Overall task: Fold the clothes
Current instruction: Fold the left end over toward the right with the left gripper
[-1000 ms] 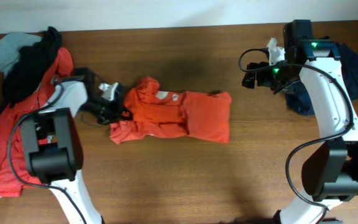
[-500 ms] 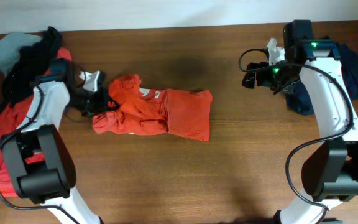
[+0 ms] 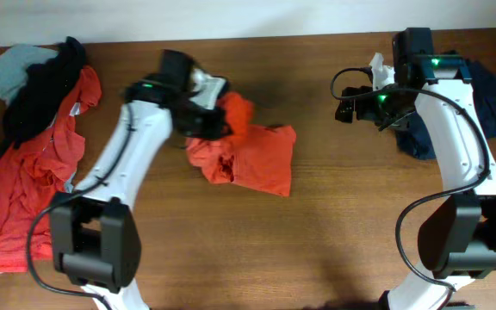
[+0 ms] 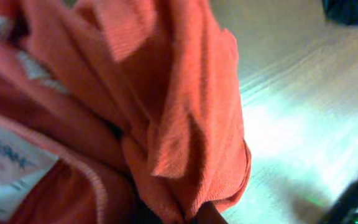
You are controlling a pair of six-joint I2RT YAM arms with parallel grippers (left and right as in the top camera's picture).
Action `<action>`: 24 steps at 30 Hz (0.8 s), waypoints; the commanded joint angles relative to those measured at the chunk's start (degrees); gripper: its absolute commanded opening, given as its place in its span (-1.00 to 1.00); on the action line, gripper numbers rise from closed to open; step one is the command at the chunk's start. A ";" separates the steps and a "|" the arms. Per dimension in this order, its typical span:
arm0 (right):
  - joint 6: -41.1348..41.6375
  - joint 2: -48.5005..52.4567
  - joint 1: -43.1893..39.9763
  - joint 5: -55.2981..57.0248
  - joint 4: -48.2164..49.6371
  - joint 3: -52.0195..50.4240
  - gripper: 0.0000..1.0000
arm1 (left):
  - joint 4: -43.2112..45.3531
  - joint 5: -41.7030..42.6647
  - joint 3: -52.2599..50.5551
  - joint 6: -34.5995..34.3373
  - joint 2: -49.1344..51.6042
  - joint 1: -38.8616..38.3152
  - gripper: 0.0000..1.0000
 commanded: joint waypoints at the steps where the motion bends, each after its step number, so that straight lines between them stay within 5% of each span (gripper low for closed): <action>1: -0.63 -1.22 -0.24 -0.55 -0.37 0.74 0.97 | 0.13 -7.85 0.98 -1.75 -1.70 -4.02 -0.99; 11: -0.63 -1.22 -0.28 -0.52 -0.61 0.74 0.97 | 3.23 -8.72 0.98 -2.47 -1.51 -11.47 -0.88; 13: -0.63 -1.22 -0.28 -0.55 -0.61 0.74 0.97 | 4.42 -8.68 0.98 -3.74 -1.51 -12.37 -0.59; 17: -0.63 -1.22 -0.31 -0.52 -0.61 0.74 0.97 | 7.17 -7.93 0.98 -4.72 -1.51 -14.21 0.40; 20: -0.59 -1.22 -0.61 -0.59 -0.59 0.76 0.97 | 9.01 -7.06 0.98 -4.72 -1.51 -15.58 0.60; 24: -0.59 -1.25 -2.25 -2.43 -0.59 0.81 0.97 | 9.94 -6.38 0.98 -4.72 -1.51 -16.83 0.61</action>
